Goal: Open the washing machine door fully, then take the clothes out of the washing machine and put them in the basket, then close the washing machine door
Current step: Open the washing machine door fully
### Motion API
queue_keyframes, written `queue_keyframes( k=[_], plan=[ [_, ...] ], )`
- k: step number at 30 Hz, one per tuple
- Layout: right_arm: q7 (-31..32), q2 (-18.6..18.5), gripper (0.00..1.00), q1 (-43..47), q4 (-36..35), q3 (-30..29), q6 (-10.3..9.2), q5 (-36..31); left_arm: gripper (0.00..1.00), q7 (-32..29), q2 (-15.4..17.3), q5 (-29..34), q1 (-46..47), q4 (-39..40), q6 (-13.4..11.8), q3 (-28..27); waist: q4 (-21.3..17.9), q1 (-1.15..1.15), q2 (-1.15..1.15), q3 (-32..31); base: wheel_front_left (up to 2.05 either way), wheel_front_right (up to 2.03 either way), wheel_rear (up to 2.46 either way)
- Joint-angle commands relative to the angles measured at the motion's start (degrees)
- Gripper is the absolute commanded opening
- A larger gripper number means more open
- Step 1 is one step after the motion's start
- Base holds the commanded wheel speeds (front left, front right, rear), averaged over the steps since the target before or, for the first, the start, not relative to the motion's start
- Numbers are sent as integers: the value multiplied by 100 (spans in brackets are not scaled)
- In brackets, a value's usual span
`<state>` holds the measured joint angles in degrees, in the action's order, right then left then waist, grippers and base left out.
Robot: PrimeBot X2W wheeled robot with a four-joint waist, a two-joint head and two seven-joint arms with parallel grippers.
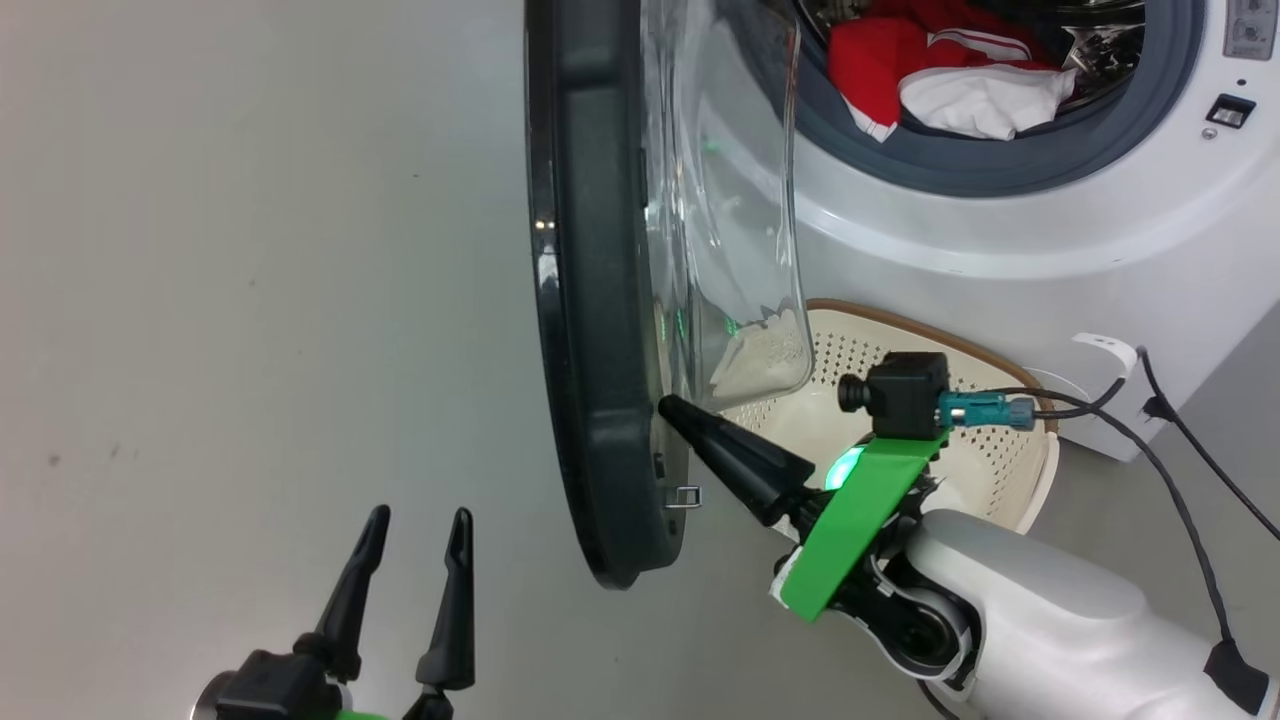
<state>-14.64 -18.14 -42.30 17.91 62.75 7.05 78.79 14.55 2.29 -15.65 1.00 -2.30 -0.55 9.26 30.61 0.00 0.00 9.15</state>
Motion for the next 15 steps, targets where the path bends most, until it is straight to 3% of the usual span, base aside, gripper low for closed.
queue_keyframes(
  k=[1, 5, 8, 9, 15],
  plan=[
    [-36, 21, 24, 150, -59, -122, 44, -77, 100, 45, 59, -14, 61, 110, 7, -215, -15, 0, 0, -31, 0, 0, 0],
    [-36, -70, 46, 449, 50, -357, 44, -197, 100, 45, 59, 34, 70, 39, 75, -237, -45, 0, 0, -105, 0, 0, 0],
    [-36, -139, 93, 713, 96, -577, 44, -284, 100, 45, 59, 70, 80, -17, 132, -270, -69, 0, 0, -154, 0, 0, 0],
    [-36, -164, 100, 798, 117, -664, 44, -321, 100, 45, 59, 81, 86, -37, 152, -282, -77, 0, 0, -170, 0, 0, 0],
    [-36, -236, 100, 1326, 248, -1195, 44, -621, 100, 45, 59, 145, 89, -130, 258, -372, -171, 0, 0, -253, 0, 0, 0]
  ],
)
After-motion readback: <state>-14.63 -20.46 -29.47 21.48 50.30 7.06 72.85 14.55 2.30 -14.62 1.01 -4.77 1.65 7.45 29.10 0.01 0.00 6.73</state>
